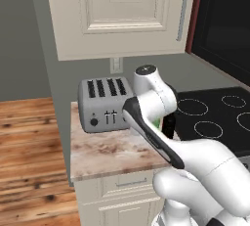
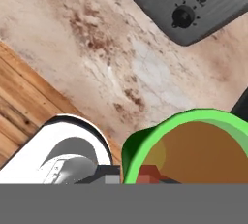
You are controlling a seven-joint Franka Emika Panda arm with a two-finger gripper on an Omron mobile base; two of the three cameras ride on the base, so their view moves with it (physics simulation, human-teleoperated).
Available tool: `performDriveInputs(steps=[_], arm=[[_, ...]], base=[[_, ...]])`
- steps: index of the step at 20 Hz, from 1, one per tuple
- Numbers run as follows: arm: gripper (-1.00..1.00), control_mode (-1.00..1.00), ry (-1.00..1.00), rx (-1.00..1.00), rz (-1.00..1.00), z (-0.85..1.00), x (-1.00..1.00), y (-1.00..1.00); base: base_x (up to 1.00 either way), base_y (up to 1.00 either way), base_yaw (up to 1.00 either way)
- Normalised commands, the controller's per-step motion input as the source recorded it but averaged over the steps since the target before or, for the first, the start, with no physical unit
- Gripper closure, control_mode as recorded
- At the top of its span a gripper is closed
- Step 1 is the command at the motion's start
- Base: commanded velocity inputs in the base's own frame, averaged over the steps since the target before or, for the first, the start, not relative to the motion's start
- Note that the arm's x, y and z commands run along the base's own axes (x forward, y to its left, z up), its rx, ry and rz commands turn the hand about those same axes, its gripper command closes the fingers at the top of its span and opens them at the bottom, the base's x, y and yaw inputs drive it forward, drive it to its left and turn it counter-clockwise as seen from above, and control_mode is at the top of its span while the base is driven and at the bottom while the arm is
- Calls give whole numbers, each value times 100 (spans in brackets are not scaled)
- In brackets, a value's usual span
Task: Place the microwavable item in the microwave. Then, close the microwave door and press the start button.
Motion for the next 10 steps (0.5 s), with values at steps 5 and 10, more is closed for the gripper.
performDriveInputs(steps=[5,10], arm=[[100,-100,0,2,3,29,-47,-49],[100,-100,15,-1,0,-7,-5,-3]], base=[[0,0,0],[0,0,0]])
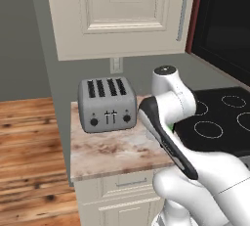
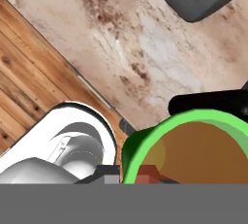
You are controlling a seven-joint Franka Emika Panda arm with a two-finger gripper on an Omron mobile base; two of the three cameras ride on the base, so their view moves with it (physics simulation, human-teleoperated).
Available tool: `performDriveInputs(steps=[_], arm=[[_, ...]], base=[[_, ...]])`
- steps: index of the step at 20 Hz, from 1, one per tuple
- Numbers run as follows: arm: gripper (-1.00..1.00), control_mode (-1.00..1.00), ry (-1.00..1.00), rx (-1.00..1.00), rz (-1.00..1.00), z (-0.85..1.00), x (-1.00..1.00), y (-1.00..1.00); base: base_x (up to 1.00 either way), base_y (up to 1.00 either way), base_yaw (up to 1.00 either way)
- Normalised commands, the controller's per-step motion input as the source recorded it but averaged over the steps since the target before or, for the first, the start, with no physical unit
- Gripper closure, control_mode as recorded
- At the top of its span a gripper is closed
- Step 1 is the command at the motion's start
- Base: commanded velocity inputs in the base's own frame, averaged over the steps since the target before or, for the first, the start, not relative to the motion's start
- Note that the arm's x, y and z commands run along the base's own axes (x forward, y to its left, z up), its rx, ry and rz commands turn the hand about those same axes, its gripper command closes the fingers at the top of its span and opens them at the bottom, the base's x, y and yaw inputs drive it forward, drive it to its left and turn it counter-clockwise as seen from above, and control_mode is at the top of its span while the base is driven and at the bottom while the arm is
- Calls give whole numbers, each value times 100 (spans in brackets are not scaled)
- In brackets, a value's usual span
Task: Place the microwavable item in the microwave. Then, close the microwave door and press the start button.
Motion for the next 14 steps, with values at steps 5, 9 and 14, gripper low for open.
performDriveInputs(steps=[5,9,14], arm=[[100,-100,8,-1,0,-7,1,12],[100,-100,0,0,0,-10,0,1],[100,100,-1,0,0,-4,-9,1]], base=[[0,0,0],[0,0,0],[-56,-2,0]])
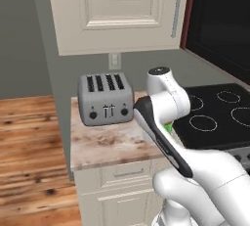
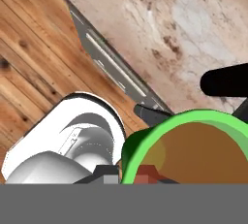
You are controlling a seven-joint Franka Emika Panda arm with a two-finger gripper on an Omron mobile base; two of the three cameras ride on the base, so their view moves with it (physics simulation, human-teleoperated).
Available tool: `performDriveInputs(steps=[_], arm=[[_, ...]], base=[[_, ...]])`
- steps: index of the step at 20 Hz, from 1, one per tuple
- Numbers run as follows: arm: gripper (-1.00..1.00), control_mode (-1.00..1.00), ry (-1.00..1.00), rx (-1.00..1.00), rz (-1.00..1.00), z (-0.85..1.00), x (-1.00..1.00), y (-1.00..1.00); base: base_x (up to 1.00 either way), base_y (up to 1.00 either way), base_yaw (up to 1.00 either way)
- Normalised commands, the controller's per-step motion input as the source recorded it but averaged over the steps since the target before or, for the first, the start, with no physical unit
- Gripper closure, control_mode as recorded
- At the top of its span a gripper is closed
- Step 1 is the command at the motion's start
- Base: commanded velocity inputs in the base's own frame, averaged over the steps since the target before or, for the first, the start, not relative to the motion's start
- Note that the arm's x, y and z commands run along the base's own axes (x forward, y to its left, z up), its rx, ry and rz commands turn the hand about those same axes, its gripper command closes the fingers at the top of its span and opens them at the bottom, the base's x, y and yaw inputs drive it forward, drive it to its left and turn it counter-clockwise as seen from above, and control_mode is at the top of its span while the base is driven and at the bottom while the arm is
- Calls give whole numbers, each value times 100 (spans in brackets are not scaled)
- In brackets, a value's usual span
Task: Place the microwavable item in the microwave. Then, close the microwave door and press the start button.
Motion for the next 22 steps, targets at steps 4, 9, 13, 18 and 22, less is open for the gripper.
performDriveInputs(steps=[4,9,13,18,22], arm=[[100,100,0,0,0,0,0,0],[100,100,0,0,0,0,0,0],[100,100,0,0,0,0,0,0],[100,100,0,0,0,0,0,0],[100,100,0,0,0,0,0,0]], base=[[-100,-50,0],[-75,-97,0],[-4,-100,0],[29,-85,0],[53,-49,0]])
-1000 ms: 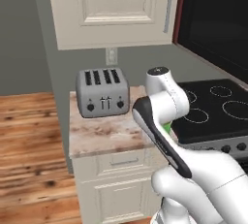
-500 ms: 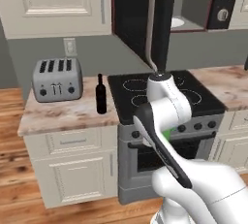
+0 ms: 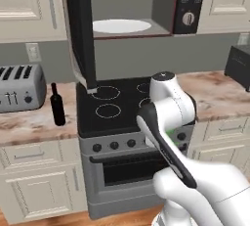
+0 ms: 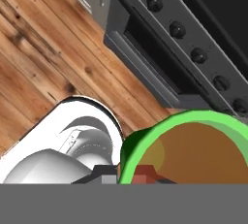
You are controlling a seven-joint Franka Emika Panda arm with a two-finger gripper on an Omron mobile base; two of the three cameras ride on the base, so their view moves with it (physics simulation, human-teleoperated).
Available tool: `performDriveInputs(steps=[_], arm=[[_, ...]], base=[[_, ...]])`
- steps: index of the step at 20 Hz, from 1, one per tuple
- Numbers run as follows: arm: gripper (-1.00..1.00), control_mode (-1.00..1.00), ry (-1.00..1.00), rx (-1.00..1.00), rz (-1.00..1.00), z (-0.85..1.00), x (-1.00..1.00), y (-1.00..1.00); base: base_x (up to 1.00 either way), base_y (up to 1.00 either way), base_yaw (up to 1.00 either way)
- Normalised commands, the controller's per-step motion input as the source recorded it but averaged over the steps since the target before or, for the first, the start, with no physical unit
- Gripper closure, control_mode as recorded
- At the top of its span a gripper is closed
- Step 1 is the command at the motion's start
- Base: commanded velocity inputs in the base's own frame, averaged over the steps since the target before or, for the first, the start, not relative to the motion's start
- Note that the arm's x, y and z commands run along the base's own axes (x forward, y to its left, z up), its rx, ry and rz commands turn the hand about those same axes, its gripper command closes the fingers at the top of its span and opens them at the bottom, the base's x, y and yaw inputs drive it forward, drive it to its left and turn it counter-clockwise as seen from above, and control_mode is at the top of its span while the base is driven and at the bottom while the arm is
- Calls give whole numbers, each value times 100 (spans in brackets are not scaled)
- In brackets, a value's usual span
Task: Place the microwavable item in the microwave. Then, close the microwave door and press the start button.
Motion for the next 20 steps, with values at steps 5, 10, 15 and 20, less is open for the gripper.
performDriveInputs(steps=[5,10,15,20], arm=[[100,100,0,0,0,0,0,0],[100,100,0,0,0,0,0,0],[100,100,0,0,0,0,0,0],[100,100,0,0,0,0,0,0]], base=[[74,-13,-1],[77,0,-1],[59,5,-1],[48,1,-1]])
